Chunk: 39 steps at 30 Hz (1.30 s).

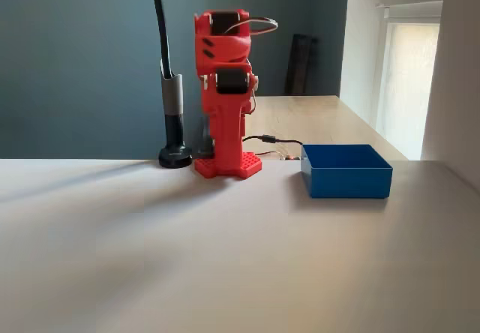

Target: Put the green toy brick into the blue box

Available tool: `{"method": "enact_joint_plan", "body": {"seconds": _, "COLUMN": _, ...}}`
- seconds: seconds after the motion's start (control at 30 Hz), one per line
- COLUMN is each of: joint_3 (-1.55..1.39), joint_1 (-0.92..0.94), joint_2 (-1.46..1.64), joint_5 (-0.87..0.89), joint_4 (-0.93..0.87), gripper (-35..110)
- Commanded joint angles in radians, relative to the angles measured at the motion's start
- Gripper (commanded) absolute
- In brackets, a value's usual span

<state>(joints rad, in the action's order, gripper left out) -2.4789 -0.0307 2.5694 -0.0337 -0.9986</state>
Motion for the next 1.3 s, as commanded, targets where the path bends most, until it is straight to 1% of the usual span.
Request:
{"method": "enact_joint_plan", "body": {"seconds": 0.0, "joint_3": -0.094, "joint_1": 0.025, "joint_2": 0.167, "joint_5": -0.021, "joint_4": 0.035, "gripper": 0}}
{"method": "enact_joint_plan", "body": {"seconds": 0.6, "joint_3": -0.546, "joint_1": 0.051, "joint_2": 0.67, "joint_5": -0.075, "joint_4": 0.046, "gripper": 0}}
{"method": "enact_joint_plan", "body": {"seconds": 0.87, "joint_3": -0.615, "joint_1": 0.051, "joint_2": 0.706, "joint_5": -0.063, "joint_4": 0.048, "gripper": 0}}
{"method": "enact_joint_plan", "body": {"seconds": 1.27, "joint_3": -0.618, "joint_1": 0.049, "joint_2": 0.706, "joint_5": -0.051, "joint_4": 0.046, "gripper": 0}}
